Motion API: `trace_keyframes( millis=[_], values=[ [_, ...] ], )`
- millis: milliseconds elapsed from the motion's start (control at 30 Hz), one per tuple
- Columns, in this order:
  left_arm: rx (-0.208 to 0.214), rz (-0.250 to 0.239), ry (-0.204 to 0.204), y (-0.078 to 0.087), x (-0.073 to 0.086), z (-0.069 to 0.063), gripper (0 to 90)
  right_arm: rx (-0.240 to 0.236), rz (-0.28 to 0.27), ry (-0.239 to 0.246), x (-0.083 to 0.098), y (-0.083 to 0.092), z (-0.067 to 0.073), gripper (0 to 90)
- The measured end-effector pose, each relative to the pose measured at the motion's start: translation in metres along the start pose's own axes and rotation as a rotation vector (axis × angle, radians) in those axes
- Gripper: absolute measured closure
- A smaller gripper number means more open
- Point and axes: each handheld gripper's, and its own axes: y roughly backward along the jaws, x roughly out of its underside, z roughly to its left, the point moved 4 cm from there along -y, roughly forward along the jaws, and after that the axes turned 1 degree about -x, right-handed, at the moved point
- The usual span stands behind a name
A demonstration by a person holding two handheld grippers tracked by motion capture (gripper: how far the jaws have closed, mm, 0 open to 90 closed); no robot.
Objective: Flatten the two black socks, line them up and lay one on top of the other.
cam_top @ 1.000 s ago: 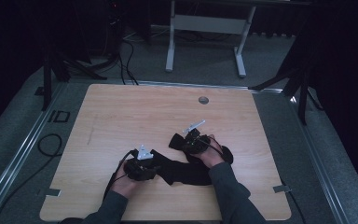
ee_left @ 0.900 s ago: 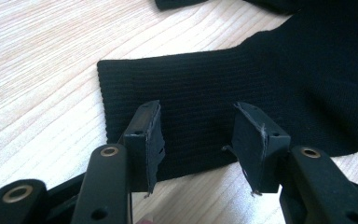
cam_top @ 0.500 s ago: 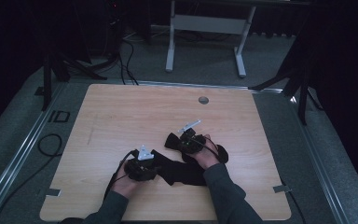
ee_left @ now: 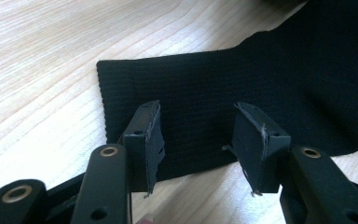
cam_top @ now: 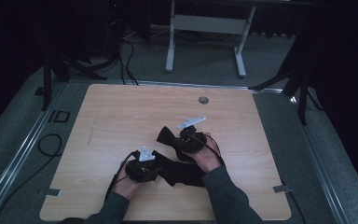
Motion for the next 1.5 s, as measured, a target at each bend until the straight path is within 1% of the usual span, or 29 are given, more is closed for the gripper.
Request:
trace_keyframes(
  millis=[100,133,200,233,267,333,367,433,467,500,533,567,600,633,667,733,867,900,933,967,1033,1067,1100,1133,1167,1233,1300,1433,1500],
  values=[
    [0.0,-0.003,0.008,0.0,0.0,0.0,54.3,0.0,-0.023,-0.015,-0.002,0.015,0.012,84.1],
    [0.004,-0.008,0.022,0.0,0.0,0.001,54.6,0.002,-0.035,-0.018,-0.003,0.019,0.016,84.1],
    [0.005,-0.013,0.03,0.001,0.0,0.002,55.9,0.003,-0.042,-0.028,-0.003,0.022,0.02,84.1],
    [0.0,-0.034,0.048,0.004,-0.001,0.003,57.5,0.002,-0.058,-0.044,-0.003,0.025,0.026,84.1],
    [-0.017,-0.055,0.057,0.006,-0.002,0.005,58.4,-0.002,-0.06,-0.054,-0.002,0.025,0.029,84.1],
    [-0.064,-0.102,0.079,0.015,-0.004,0.011,62.3,-0.027,-0.063,-0.073,0.001,0.022,0.035,84.0],
    [-0.064,-0.102,0.079,0.015,-0.004,0.011,64.0,-0.027,-0.063,-0.073,0.001,0.022,0.035,84.0],
    [-0.109,-0.145,0.124,0.026,-0.005,0.022,66.2,-0.028,-0.051,-0.083,0.005,0.016,0.04,84.0],
    [-0.138,-0.169,0.154,0.034,-0.004,0.031,71.4,-0.033,-0.034,-0.102,0.009,0.007,0.042,84.1],
    [-0.138,-0.169,0.154,0.034,-0.004,0.031,75.4,-0.033,-0.027,-0.108,0.011,0.003,0.044,84.1],
    [-0.152,-0.182,0.182,0.041,-0.003,0.039,79.1,-0.03,-0.02,-0.114,0.013,-0.001,0.044,84.1],
    [-0.159,-0.19,0.192,0.044,-0.003,0.043,81.7,-0.033,-0.008,-0.123,0.016,-0.005,0.046,84.0],
    [-0.159,-0.19,0.192,0.044,-0.003,0.043,84.0,-0.043,0.0,-0.138,0.018,-0.009,0.047,84.0],
    [-0.163,-0.201,0.205,0.047,-0.002,0.045,85.9,-0.055,0.007,-0.154,0.021,-0.014,0.049,84.0],
    [-0.163,-0.206,0.206,0.048,-0.002,0.046,85.9,-0.055,0.007,-0.154,0.021,-0.014,0.049,84.0],
    [-0.165,-0.215,0.205,0.05,-0.003,0.046,88.7,-0.027,0.032,-0.152,0.026,-0.024,0.056,84.0],
    [-0.155,-0.208,0.174,0.047,-0.004,0.039,89.5,-0.016,0.069,-0.159,0.032,-0.036,0.06,84.0],
    [-0.155,-0.208,0.174,0.047,-0.004,0.039,89.6,-0.02,0.071,-0.164,0.034,-0.037,0.061,83.9],
    [-0.155,-0.202,0.161,0.046,-0.005,0.037,89.5,-0.021,0.069,-0.166,0.034,-0.037,0.062,83.9],
    [-0.155,-0.202,0.161,0.045,-0.005,0.036,89.5,-0.019,0.066,-0.168,0.034,-0.036,0.064,83.9],
    [-0.155,-0.201,0.162,0.045,-0.005,0.036,89.3,0.006,0.057,-0.153,0.033,-0.032,0.064,83.9],
    [-0.155,-0.201,0.162,0.045,-0.005,0.036,89.0,0.006,0.057,-0.153,0.033,-0.032,0.064,83.9],
    [-0.155,-0.201,0.162,0.045,-0.005,0.036,89.0,0.021,0.057,-0.144,0.033,-0.03,0.064,83.9],
    [-0.158,-0.207,0.17,0.046,-0.004,0.038,88.2,0.053,0.053,-0.127,0.031,-0.024,0.063,83.7],
    [-0.158,-0.207,0.17,0.046,-0.004,0.038,87.6,0.066,0.049,-0.117,0.031,-0.021,0.063,83.7],
    [-0.159,-0.212,0.183,0.047,-0.004,0.04,87.1,0.074,0.051,-0.117,0.03,-0.019,0.062,83.7],
    [-0.16,-0.21,0.18,0.046,-0.004,0.039,87.1,0.078,0.058,-0.114,0.031,-0.02,0.061,83.7],
    [-0.147,-0.202,0.167,0.044,-0.004,0.037,86.8,0.067,0.11,-0.115,0.037,-0.032,0.061,83.6],
    [-0.14,-0.197,0.161,0.043,-0.004,0.036,86.9,0.071,0.123,-0.118,0.038,-0.036,0.062,83.6]
  ],
)
